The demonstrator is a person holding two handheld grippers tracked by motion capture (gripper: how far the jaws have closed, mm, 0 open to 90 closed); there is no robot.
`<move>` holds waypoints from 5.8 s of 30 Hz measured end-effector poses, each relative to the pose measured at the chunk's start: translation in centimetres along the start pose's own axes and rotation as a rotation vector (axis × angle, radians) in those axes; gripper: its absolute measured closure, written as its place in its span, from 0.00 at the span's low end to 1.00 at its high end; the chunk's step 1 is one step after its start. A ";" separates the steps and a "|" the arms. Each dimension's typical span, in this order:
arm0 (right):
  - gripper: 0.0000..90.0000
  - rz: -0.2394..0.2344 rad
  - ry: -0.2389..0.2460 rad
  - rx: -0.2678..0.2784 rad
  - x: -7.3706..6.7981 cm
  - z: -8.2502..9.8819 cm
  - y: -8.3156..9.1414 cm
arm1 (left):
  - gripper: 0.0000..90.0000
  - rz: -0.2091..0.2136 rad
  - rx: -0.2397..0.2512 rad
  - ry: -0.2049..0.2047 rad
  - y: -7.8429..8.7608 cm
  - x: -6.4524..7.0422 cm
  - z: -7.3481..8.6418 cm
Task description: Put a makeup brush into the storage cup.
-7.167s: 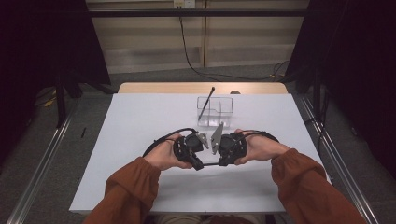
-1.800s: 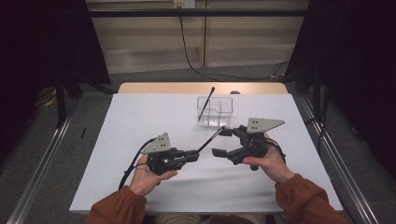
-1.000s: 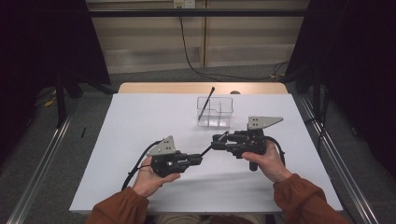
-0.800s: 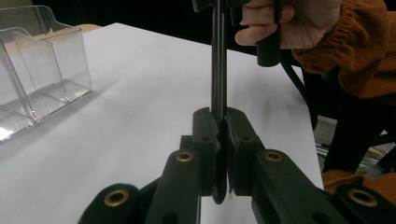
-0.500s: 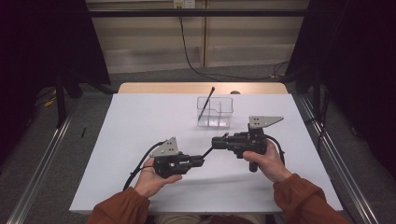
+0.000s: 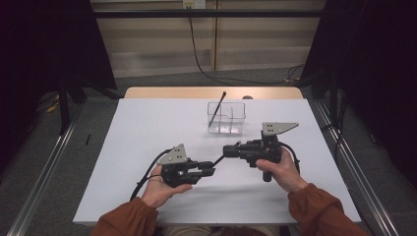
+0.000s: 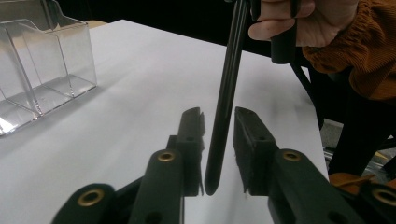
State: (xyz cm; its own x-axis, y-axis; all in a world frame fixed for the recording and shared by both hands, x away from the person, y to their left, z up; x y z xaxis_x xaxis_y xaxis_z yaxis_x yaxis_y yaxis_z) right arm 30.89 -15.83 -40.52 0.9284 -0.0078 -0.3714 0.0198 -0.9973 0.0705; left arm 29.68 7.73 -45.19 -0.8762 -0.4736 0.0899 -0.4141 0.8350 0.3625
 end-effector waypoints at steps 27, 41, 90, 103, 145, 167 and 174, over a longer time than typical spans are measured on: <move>0.93 0.040 -0.003 -0.008 0.1 -0.5 1.3 | 0.06 -0.169 -0.063 0.109 0.7 -1.8 -0.2; 0.93 0.074 -0.016 -0.032 0.4 -0.6 2.0 | 0.03 -0.245 -0.082 0.091 3.5 -2.7 -0.5; 0.93 0.274 0.037 -0.072 3.9 -6.7 4.0 | 0.03 -0.537 0.077 0.149 13.3 -4.1 4.5; 0.93 0.310 0.048 -0.072 6.1 -9.1 3.6 | 0.03 -0.534 0.076 0.151 12.6 -4.8 4.7; 0.93 0.448 -0.009 -0.201 13.2 -10.1 0.8 | 0.03 -0.549 0.066 0.130 12.8 -4.9 4.6; 0.93 0.451 -0.048 -0.204 14.6 -7.9 0.6 | 0.03 -0.556 0.058 0.120 12.9 -4.9 4.6; 0.93 0.449 -0.043 -0.206 14.7 -7.6 0.3 | 0.03 -0.562 0.055 0.119 13.0 -5.1 4.7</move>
State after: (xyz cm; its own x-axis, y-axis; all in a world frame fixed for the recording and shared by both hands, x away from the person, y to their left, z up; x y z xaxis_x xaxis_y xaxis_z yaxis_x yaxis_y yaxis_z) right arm 47.37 -15.70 -38.96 0.8459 -0.4411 -0.2999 -0.3019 -0.8595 0.4125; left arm 27.57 22.29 -45.29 -0.4852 -0.8744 0.0027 -0.8230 0.4577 0.3365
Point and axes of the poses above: each handheld gripper's, and its own axes: y roughly backward along the jaws, z roughly out of its underside, x roughly to its right, the point moved 3 cm from there along -y, roughly forward along the jaws, and after that the axes turned 14 degrees about -z, right-handed, at the moved point
